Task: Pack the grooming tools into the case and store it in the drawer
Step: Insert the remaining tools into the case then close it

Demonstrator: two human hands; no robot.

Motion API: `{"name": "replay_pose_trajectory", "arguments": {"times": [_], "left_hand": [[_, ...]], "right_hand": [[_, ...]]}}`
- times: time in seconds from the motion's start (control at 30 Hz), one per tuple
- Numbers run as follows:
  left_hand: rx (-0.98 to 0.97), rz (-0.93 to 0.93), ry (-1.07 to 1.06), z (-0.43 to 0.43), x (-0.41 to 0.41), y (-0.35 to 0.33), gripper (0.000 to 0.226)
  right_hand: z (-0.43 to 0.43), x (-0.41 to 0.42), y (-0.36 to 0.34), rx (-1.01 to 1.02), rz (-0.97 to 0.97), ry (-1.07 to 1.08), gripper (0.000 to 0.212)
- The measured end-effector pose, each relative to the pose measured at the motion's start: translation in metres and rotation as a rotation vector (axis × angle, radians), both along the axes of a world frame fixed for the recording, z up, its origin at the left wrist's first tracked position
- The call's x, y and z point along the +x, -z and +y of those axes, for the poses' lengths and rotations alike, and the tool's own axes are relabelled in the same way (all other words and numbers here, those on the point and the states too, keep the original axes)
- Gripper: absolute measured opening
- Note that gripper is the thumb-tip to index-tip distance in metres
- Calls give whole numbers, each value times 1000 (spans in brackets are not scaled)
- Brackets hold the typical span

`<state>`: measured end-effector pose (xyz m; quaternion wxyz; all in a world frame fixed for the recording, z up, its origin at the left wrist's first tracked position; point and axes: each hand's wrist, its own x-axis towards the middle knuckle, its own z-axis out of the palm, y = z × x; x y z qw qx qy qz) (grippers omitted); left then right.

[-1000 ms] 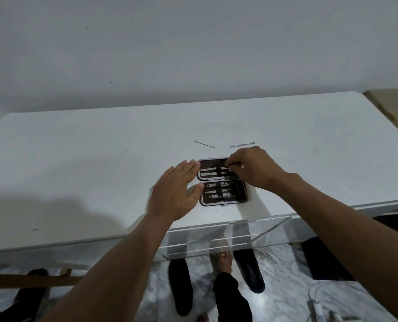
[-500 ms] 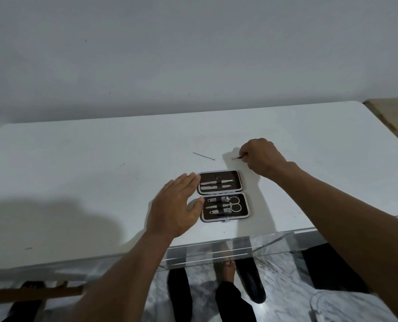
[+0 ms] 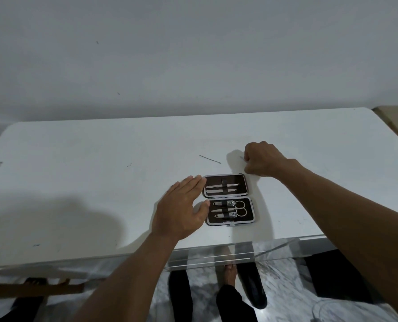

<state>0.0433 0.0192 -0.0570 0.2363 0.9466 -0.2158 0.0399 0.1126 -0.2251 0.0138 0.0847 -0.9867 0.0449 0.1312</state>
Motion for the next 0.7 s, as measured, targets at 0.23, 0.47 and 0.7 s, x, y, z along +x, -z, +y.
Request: {"name": "replay_pose_trajectory", "arguments": {"times": [0.23, 0.47, 0.7], "left_hand": [[-8, -6, 6, 0, 1, 0, 61], [10, -7, 10, -1, 1, 0, 63], [9, -8, 7, -1, 0, 0, 60]], "right_hand": [[7, -20, -1, 123, -161, 17, 24], [7, -52, -5, 69, -211, -245, 27], [4, -74, 5, -34, -215, -330, 22]]}}
